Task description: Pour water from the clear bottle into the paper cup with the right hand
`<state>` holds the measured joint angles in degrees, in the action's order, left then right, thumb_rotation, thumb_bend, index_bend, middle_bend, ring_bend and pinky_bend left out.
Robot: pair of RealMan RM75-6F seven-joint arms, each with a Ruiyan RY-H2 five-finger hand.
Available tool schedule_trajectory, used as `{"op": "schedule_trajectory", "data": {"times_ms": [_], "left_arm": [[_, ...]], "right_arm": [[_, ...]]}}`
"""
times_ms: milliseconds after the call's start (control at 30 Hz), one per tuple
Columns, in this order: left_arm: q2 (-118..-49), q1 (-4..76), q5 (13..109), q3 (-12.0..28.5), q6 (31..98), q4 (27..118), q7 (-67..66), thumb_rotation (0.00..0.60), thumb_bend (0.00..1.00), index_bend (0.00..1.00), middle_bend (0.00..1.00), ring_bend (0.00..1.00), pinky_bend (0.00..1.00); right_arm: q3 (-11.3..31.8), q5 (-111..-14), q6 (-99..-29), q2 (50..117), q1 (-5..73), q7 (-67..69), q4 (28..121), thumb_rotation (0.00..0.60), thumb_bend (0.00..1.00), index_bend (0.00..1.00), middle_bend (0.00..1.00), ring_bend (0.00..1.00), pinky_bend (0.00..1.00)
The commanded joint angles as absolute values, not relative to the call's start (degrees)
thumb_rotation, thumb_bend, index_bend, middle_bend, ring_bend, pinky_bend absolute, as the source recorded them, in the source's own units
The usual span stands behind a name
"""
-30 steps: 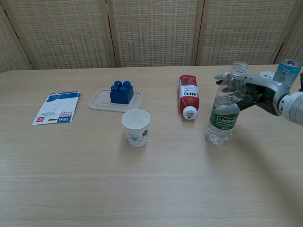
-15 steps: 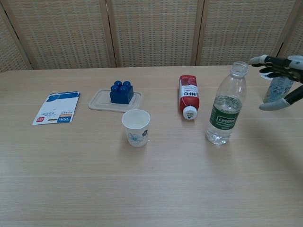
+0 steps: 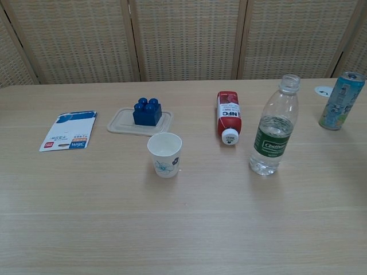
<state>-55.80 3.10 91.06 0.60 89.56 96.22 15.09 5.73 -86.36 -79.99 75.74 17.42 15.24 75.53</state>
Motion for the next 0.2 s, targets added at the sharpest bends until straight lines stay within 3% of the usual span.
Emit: {"op": "schedule_trajectory", "data": {"times_ms": [33, 200], "left_arm": [[-56.05, 2.87, 91.22, 0.52, 89.9, 96.25, 14.54, 0.6, 0.17, 0.0, 0.0, 0.0, 0.0], [-56.35, 2.97, 90.99, 0.59, 89.57, 96.37, 13.72, 0.6, 0.17, 0.0, 0.0, 0.0, 0.0]], "right_arm": [[5.16, -85.65, -82.82, 72.97, 14.27, 10.85, 80.68, 0.6, 0.0, 0.0, 0.0, 0.0, 0.0], [4.65, -86.49, -85.28, 70.63, 12.51, 4.86, 85.8, 0.6, 0.0, 0.0, 0.0, 0.0, 0.0]]}}
